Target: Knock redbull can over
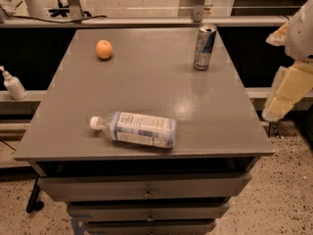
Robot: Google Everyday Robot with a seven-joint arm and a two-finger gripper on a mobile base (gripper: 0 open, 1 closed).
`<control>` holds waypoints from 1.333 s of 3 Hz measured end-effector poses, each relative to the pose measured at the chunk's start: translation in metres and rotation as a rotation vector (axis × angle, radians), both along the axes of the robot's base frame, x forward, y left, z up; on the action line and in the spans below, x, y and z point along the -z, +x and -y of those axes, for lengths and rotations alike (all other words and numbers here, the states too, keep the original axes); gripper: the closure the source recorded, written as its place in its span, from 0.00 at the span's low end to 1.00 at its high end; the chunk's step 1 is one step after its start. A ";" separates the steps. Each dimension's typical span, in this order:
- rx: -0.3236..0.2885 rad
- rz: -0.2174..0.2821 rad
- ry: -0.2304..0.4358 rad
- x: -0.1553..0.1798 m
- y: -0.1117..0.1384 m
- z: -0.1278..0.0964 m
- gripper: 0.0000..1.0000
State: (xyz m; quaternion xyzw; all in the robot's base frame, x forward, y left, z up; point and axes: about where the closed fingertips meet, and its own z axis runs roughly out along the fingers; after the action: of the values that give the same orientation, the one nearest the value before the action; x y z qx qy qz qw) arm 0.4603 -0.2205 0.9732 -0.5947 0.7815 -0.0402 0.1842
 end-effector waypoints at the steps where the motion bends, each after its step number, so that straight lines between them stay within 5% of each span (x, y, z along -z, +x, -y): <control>1: 0.011 0.078 0.066 0.010 0.048 0.001 0.00; 2: 0.049 0.156 0.186 0.035 0.127 0.001 0.00; 4: 0.118 0.181 0.531 0.062 0.210 -0.012 0.00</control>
Offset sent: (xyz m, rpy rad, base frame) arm 0.1867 0.0012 -0.0568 0.2553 -0.2054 -0.0588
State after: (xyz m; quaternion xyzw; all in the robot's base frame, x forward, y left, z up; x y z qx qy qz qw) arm 0.6707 -0.2083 0.9107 -0.4733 0.7782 0.1024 0.3999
